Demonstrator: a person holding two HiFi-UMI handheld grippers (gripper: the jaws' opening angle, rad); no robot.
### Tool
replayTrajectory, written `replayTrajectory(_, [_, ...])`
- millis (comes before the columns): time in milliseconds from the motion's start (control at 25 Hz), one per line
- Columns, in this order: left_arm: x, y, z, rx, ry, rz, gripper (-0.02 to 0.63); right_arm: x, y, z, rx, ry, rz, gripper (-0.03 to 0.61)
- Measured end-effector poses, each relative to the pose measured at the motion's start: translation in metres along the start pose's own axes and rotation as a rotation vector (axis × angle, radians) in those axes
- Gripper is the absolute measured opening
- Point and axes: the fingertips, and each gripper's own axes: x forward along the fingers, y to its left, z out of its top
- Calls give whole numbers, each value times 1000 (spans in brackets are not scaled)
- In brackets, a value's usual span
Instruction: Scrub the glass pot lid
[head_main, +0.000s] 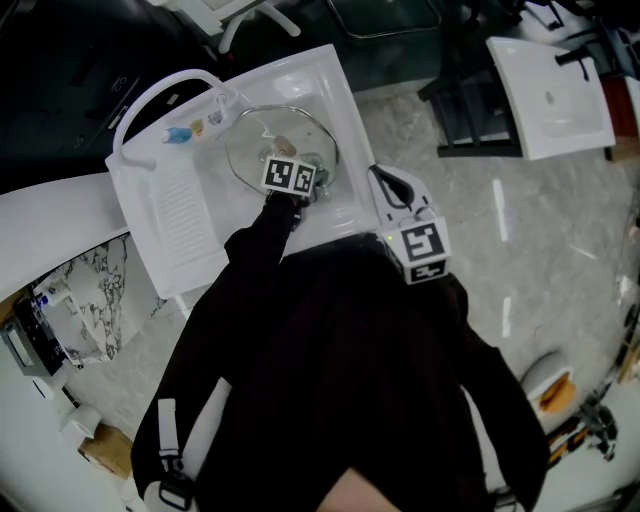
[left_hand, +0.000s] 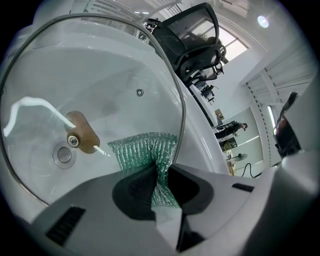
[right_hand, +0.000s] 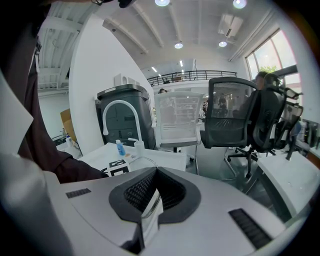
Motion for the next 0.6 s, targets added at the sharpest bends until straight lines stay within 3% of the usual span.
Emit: replayTrajectory(600, [-18, -41, 28, 66, -80, -90, 63, -7, 10, 0, -19, 13, -27, 2])
